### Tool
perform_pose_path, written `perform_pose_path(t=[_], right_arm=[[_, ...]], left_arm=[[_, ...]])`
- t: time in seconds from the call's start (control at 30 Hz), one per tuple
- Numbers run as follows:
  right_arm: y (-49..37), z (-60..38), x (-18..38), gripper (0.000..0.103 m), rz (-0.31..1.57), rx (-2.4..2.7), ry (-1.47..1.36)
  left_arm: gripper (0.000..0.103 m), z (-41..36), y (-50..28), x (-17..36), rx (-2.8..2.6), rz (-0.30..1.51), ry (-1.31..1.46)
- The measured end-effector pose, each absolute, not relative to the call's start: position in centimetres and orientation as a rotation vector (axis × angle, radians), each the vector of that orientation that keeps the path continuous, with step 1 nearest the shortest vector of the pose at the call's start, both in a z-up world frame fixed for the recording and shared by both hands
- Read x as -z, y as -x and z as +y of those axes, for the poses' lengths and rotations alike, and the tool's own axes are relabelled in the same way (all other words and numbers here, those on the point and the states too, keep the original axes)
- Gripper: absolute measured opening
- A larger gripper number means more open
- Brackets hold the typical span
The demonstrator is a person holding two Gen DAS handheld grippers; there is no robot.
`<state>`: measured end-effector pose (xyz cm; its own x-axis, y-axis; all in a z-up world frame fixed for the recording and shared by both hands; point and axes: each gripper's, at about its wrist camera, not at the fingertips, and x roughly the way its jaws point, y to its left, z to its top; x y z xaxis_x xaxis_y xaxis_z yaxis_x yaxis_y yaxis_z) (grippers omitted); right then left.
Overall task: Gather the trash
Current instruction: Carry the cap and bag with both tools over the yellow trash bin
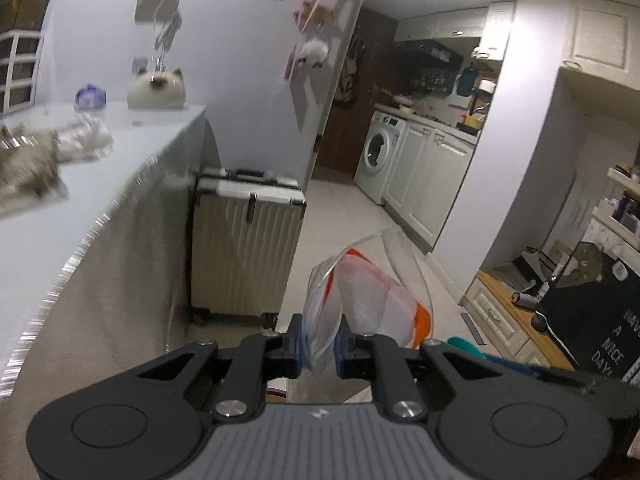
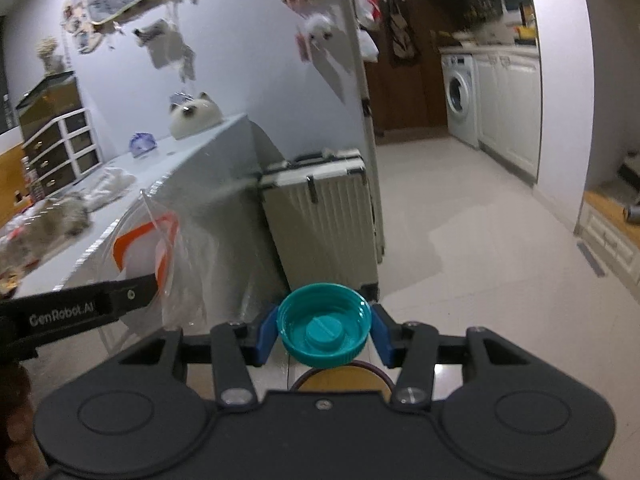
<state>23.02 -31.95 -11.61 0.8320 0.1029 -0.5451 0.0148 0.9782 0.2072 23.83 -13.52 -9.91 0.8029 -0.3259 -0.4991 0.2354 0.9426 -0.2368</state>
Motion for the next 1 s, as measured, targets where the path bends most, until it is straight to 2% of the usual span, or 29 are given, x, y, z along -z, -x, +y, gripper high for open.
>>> perform_pose_path(t=[0.23,0.7,1.0], right_arm=[[-29.7,-33.2,17.4,0.05,0.645,-0.012,-0.28],[-39.5,-33.1,33.5,0.05,0.907,0.004,-0.348],[-42.5,-31.7,38.8,0.05,1.008,-0.009,-0.289]], left_arm=[[0.016,-14.5,-30.6,15.8,0.269,0.637,0.199],[0.016,-14.1,-41.4,33.5,0.209,0.98,0.239],[0.016,-13.4,-44.0,38.7,0.216,1.101,0.245]])
